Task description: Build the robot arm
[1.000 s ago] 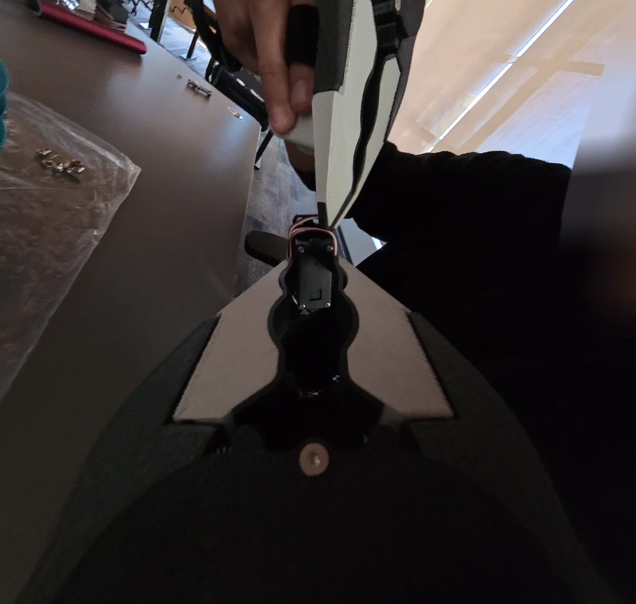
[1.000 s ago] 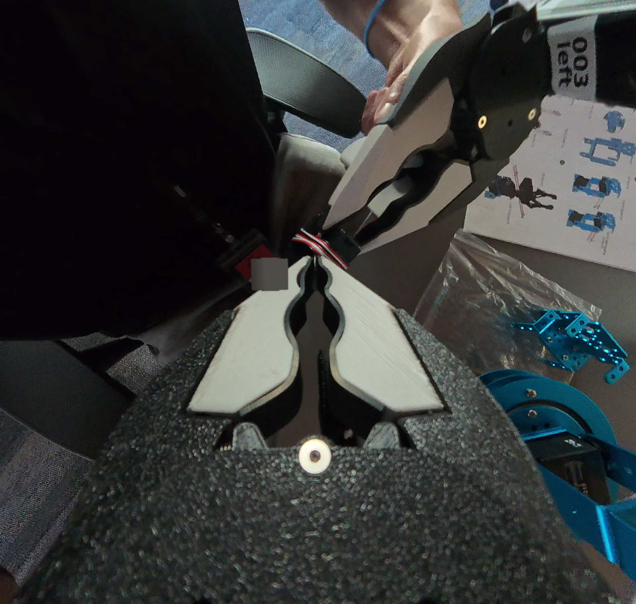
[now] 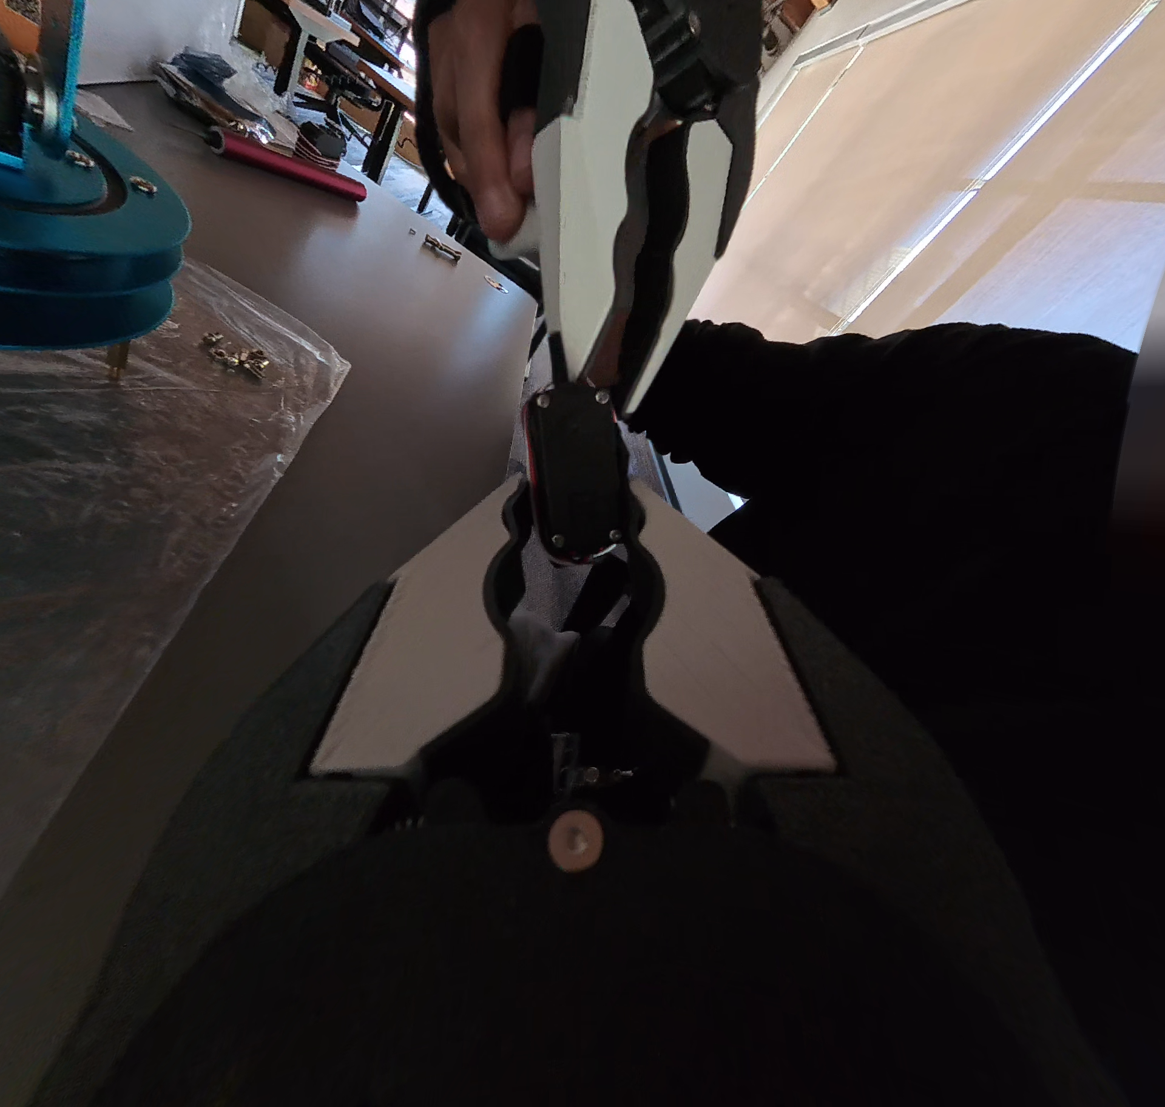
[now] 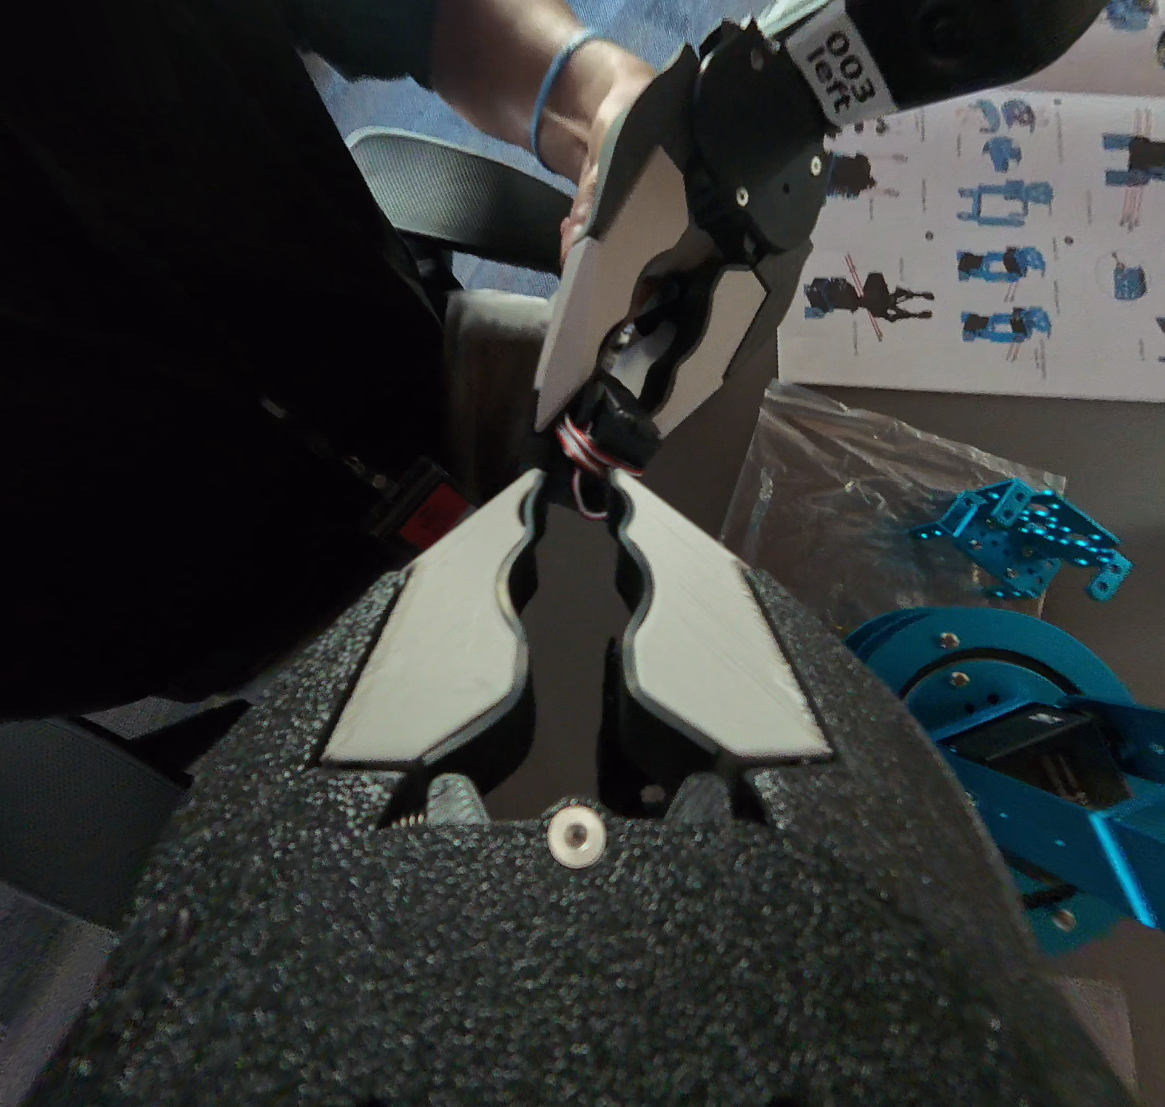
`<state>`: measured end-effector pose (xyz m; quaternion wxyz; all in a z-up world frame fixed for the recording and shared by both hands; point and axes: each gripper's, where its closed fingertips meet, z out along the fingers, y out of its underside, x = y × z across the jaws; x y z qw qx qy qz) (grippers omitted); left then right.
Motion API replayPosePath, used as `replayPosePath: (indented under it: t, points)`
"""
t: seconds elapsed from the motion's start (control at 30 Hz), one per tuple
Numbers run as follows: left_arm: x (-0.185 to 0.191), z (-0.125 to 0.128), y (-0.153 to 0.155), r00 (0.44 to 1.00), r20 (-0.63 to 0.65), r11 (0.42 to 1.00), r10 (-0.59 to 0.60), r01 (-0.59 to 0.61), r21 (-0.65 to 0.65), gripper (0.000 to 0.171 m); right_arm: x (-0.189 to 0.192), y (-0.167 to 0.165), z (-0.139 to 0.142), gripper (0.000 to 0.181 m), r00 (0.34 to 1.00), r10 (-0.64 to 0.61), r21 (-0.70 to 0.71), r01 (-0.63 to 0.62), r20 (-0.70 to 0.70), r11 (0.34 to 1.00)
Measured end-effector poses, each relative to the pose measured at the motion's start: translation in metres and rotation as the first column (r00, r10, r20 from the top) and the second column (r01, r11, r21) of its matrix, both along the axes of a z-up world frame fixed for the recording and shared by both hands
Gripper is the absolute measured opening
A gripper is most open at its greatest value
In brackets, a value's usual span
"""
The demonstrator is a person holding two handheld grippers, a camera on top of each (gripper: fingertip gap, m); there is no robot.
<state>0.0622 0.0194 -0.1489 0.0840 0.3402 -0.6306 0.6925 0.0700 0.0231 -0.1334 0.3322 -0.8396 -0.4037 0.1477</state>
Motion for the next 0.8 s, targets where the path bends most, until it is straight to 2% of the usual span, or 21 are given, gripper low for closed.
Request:
replayPosePath:
  t: [0.03, 0.13, 0.27, 0.37, 0.43, 0.5, 0.57, 0.63, 0.73, 0.8]
  points:
    - [-0.001, -0.002, -0.001, 1.000, -0.002, 1.000, -0.009, 0.009, 0.009, 0.026, 0.001, 0.002, -0.002, 0.008, 0.999, 0.002, 0.010, -0.002, 0.042, 1.000]
    - [0.000, 0.001, 0.002, 1.000, -0.019, 1.000, -0.003, 0.003, -0.028, 0.025, 0.001, -0.001, 0.000, 0.000, 0.995, 0.016, 0.017, -0.018, 0.098, 1.000]
    - [0.003, 0.001, 0.004, 0.999, -0.031, 0.999, 0.007, -0.008, -0.045, 0.026, 0.007, -0.004, -0.001, 0.000, 0.993, 0.015, -0.011, -0.013, 0.120, 1.000]
    - [0.009, 0.003, 0.007, 0.998, 0.005, 0.998, 0.065, -0.065, -0.020, 0.025, 0.012, 0.000, 0.001, 0.000, 0.994, -0.023, -0.005, 0.023, 0.105, 1.000]
    - [0.014, 0.005, 0.014, 0.987, 0.070, 0.989, 0.143, -0.145, 0.019, 0.025, 0.016, 0.008, 0.003, 0.001, 0.992, -0.079, 0.060, 0.074, 0.101, 0.996]
    - [0.011, 0.011, 0.015, 0.982, 0.100, 0.987, 0.160, -0.162, 0.006, 0.025, 0.010, 0.004, 0.002, 0.000, 0.997, -0.074, 0.060, 0.072, 0.033, 0.996]
    - [0.009, 0.015, 0.014, 0.987, 0.065, 0.989, 0.145, -0.142, -0.047, 0.025, 0.002, -0.003, -0.006, 0.000, 0.999, -0.050, 0.026, 0.050, 0.002, 0.998]
    - [0.012, 0.007, 0.013, 0.993, -0.027, 0.990, 0.115, -0.117, -0.074, 0.025, 0.000, -0.007, -0.014, 0.000, 0.999, -0.043, -0.001, 0.043, 0.007, 0.999]
    - [0.025, -0.009, 0.019, 0.977, -0.170, 0.987, 0.127, -0.141, -0.076, 0.026, 0.015, -0.001, -0.026, 0.000, 0.992, -0.125, -0.028, 0.125, 0.007, 0.992]
    - [0.033, -0.021, 0.027, 0.958, -0.217, 0.982, 0.186, -0.191, -0.001, 0.025, 0.021, 0.008, -0.039, 0.000, 0.978, -0.202, -0.050, 0.200, -0.049, 0.979]
